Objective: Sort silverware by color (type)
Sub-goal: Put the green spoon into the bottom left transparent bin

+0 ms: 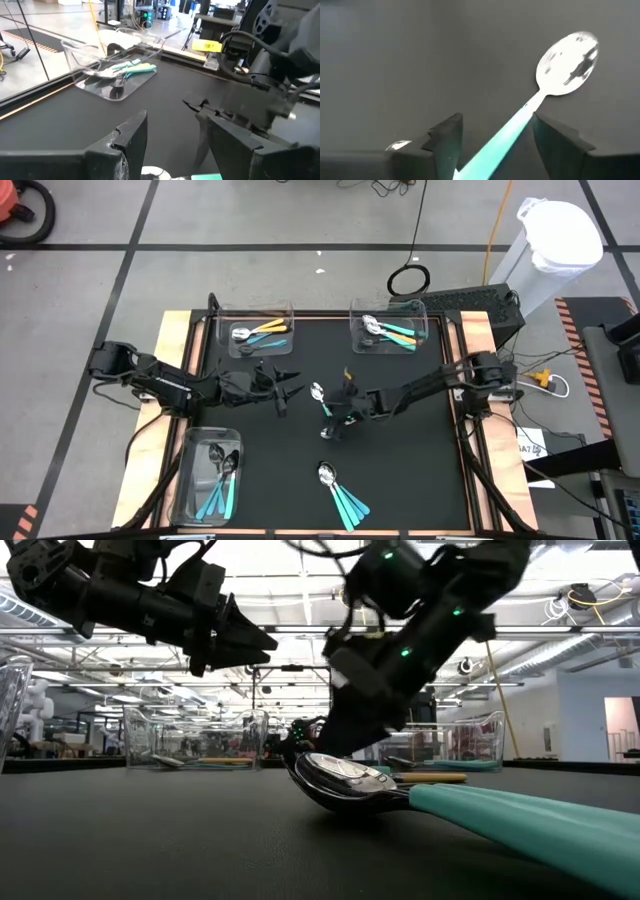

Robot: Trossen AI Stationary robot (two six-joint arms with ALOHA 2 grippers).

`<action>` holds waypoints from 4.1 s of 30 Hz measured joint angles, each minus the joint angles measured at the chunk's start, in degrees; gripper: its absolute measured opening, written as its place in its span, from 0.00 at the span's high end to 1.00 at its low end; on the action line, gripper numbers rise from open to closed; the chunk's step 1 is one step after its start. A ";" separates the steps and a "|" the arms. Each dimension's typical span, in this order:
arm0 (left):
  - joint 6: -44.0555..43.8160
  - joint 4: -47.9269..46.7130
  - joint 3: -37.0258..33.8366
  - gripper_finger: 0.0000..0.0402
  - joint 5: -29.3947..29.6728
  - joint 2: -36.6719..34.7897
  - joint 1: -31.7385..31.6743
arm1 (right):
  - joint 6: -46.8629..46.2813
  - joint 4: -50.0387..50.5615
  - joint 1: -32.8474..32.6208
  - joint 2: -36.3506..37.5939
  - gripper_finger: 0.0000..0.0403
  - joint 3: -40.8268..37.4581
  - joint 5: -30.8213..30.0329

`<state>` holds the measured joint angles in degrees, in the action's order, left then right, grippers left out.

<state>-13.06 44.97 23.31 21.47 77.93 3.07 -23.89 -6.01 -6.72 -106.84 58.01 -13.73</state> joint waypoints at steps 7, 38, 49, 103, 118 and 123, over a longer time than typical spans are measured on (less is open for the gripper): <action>-0.13 -2.48 0.00 0.50 0.03 0.02 0.00 | -4.87 14.90 0.34 -6.78 0.41 8.83 -2.88; -6.20 -3.59 0.00 0.50 3.03 0.02 0.00 | 3.69 24.07 -5.45 1.16 0.91 9.45 -39.72; -7.38 3.10 0.00 0.40 2.57 0.02 0.00 | 18.43 13.89 -9.48 1.96 0.91 9.10 -52.24; -6.26 -102.33 45.21 1.00 -21.47 -21.89 1.39 | 3.50 23.00 -7.67 9.89 0.46 9.23 -22.27; -43.71 -115.65 37.12 1.00 -41.79 -22.21 21.32 | 2.57 26.10 -6.84 9.85 0.47 9.23 -22.19; -51.12 -106.39 29.69 1.00 -39.91 -21.05 28.47 | 2.21 26.32 -6.82 9.85 0.47 9.10 -22.30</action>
<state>-64.18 -61.41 53.00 -18.44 56.88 31.54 -21.68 20.31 -13.54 -96.99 67.11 -36.03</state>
